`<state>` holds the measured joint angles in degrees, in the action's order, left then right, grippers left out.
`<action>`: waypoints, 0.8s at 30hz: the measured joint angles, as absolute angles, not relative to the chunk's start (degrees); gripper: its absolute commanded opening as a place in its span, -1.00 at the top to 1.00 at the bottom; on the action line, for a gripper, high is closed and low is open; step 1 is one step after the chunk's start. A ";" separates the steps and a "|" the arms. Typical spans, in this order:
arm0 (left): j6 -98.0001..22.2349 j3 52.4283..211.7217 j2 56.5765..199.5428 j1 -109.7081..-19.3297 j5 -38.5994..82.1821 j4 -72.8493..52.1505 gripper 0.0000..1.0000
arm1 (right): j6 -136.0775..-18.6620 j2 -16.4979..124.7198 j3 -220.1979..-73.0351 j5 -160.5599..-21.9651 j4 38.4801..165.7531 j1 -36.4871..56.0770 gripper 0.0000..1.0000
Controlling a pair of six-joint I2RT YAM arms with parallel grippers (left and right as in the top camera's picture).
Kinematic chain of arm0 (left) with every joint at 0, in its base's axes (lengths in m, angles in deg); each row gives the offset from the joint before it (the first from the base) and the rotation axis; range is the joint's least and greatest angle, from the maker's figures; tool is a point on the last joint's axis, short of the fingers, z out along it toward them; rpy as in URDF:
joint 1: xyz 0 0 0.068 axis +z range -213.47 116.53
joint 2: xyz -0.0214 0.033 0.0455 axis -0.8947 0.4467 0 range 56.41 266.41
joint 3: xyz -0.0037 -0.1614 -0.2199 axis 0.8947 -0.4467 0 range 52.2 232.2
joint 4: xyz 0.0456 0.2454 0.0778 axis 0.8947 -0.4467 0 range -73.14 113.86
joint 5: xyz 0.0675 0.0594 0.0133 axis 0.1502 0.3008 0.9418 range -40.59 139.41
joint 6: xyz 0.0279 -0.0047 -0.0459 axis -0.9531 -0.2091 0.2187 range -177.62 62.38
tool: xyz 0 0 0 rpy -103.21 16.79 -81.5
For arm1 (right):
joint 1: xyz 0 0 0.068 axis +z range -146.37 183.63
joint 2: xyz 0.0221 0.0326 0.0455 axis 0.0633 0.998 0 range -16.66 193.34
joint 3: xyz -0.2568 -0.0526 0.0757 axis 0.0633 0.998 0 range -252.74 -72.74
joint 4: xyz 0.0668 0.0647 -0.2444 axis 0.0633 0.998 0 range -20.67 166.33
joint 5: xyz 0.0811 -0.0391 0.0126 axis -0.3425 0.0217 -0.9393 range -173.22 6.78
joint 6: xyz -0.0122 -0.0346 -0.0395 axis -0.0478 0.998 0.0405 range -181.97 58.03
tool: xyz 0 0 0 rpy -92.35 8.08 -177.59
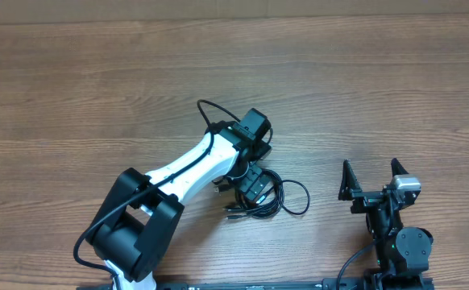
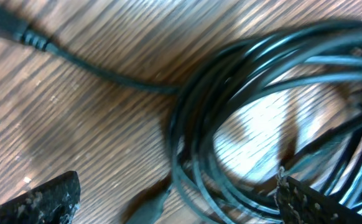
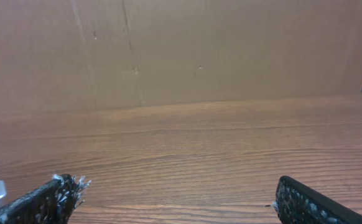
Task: Untangle cables
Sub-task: 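Close the left gripper on the cable coil and lift it up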
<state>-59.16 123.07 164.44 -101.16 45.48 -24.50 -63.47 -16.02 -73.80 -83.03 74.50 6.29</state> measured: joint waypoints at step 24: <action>-54.61 123.18 168.09 -105.47 49.16 -20.41 -1.00 | -63.49 -16.04 -73.80 -83.03 74.52 6.29 -1.00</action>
